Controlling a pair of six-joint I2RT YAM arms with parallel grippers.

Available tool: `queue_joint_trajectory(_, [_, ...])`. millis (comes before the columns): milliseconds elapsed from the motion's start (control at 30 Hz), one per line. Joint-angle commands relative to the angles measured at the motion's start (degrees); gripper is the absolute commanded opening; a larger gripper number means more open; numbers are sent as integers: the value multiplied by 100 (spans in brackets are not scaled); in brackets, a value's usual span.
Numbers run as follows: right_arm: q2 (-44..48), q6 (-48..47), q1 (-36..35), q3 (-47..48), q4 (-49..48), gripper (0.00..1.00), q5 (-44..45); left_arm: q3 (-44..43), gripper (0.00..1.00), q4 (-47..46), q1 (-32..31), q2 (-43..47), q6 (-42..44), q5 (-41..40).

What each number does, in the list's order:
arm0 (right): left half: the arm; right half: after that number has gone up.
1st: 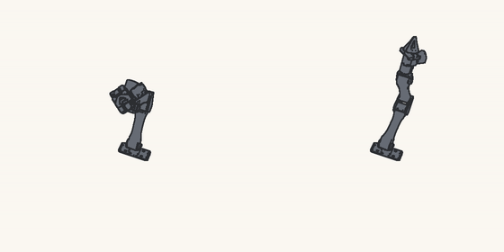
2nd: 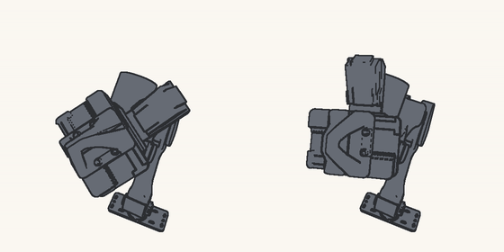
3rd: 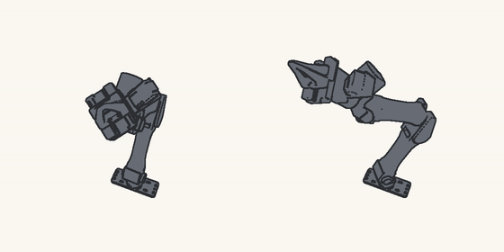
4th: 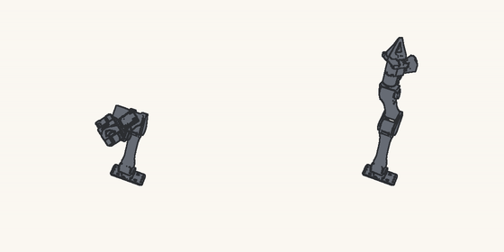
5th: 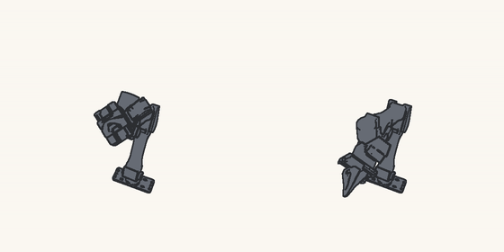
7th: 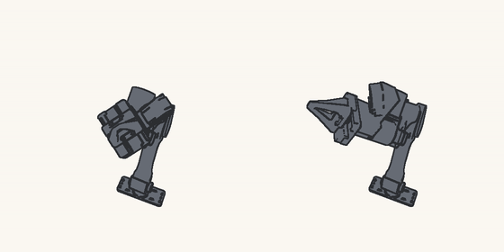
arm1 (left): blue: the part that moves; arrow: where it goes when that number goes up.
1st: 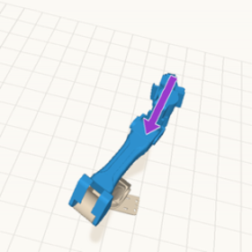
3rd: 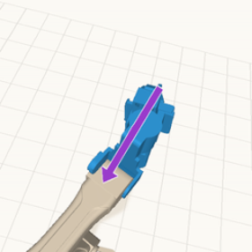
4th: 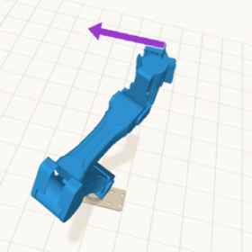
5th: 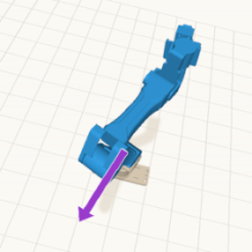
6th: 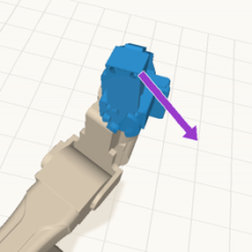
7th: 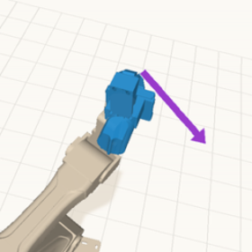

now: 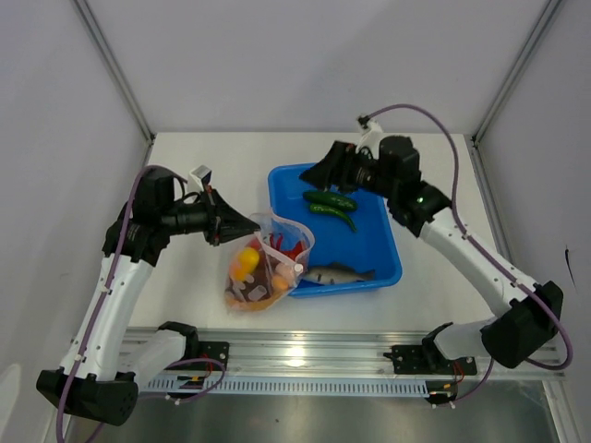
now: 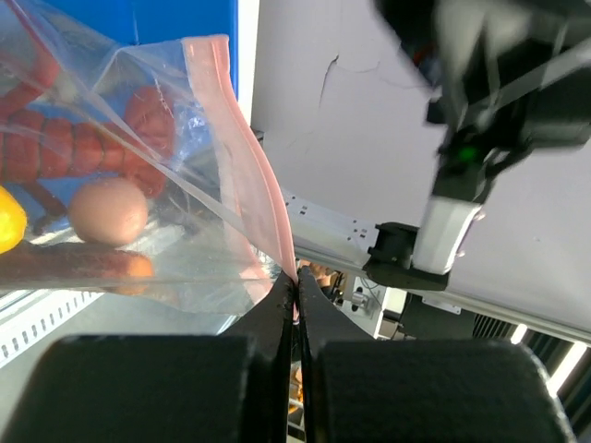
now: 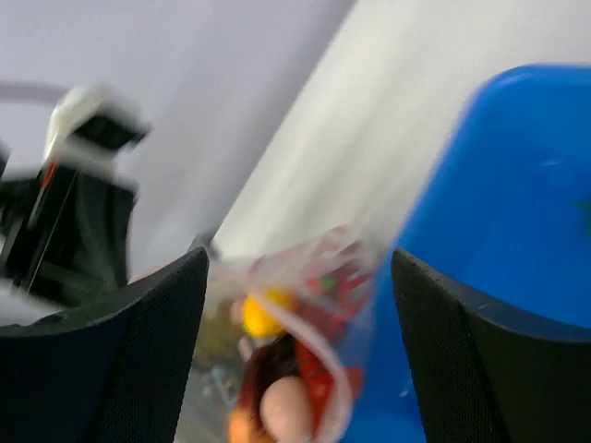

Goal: Place the food in the zip-top bag and seal the zipper
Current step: Place the fake vegetable in the zipper food storage bag, then pick up the fake vegetable from the bin.

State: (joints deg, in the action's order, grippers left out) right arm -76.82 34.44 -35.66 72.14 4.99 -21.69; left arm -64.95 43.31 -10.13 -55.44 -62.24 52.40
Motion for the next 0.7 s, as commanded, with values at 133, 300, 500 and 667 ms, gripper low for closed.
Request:
queue_joint_trajectory(133, [-1052, -876, 1193, 661, 2725, 79, 787, -203, 1, 529, 55, 16, 519, -300])
queue_joint_trajectory(300, [-1932, -1386, 1210, 1038, 3006, 76, 1255, -238, 0, 547, 55, 33, 722, -476])
queue_joint_trajectory(500, [-2934, -1791, 1211, 1354, 3148, 75, 1870, -220, 1, 608, 55, 60, 836, -591])
queue_joint_trajectory(667, [-3541, -2063, 1202, 1610, 3236, 73, 2142, -97, 0, 556, 55, 51, 810, -573])
